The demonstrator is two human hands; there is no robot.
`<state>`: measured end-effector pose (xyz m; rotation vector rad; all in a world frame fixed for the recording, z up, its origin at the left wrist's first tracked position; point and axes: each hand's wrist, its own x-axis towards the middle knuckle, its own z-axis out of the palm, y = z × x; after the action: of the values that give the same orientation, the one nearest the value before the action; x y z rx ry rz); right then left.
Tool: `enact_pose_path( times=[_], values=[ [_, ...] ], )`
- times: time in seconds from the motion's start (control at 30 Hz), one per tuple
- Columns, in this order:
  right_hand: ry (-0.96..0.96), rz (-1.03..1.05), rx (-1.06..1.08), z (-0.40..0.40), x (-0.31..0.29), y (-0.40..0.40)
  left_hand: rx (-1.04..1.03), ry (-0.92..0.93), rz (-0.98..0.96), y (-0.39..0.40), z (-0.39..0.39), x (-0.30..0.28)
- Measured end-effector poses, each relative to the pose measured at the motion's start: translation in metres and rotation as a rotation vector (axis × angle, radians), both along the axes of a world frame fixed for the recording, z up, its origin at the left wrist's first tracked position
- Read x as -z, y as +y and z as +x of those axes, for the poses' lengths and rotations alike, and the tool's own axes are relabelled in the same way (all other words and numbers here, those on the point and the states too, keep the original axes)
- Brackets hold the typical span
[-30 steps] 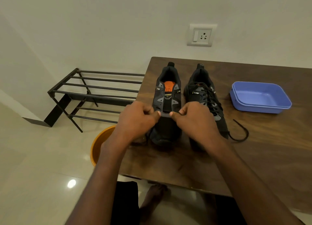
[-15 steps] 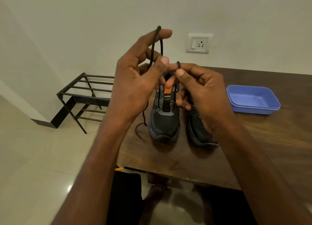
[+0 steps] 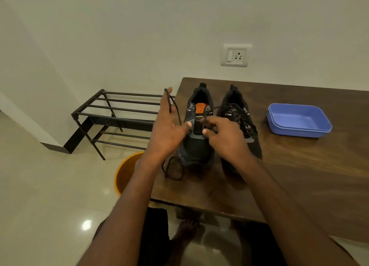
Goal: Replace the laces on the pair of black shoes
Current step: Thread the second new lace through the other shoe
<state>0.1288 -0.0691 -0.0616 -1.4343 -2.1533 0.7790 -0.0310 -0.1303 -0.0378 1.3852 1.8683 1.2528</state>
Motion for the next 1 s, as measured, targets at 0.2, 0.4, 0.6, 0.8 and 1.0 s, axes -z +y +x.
enact_pose_path(
  times=[0.2, 0.4, 0.6, 0.8, 1.0],
  values=[
    [0.03, 0.026, 0.163, -0.01, 0.023, 0.009, -0.076, 0.01, -0.212, 0.025, 0.005, 0.045],
    [0.089, -0.06, 0.197, -0.006, 0.025, 0.013, -0.104, 0.124, -0.275, 0.031, 0.006, 0.055],
    [0.214, -0.263, 0.291, 0.002, 0.015, 0.014, -0.121, 0.198, -0.285, 0.029, 0.009, 0.057],
    [0.244, -0.197, 0.333, 0.023, -0.006, 0.008, -0.129, 0.209, -0.316, 0.025, 0.012, 0.048],
    [0.03, 0.163, 0.326, 0.028, -0.01, 0.0, -0.146, 0.34, -0.347, 0.009, 0.005, 0.028]
  ],
)
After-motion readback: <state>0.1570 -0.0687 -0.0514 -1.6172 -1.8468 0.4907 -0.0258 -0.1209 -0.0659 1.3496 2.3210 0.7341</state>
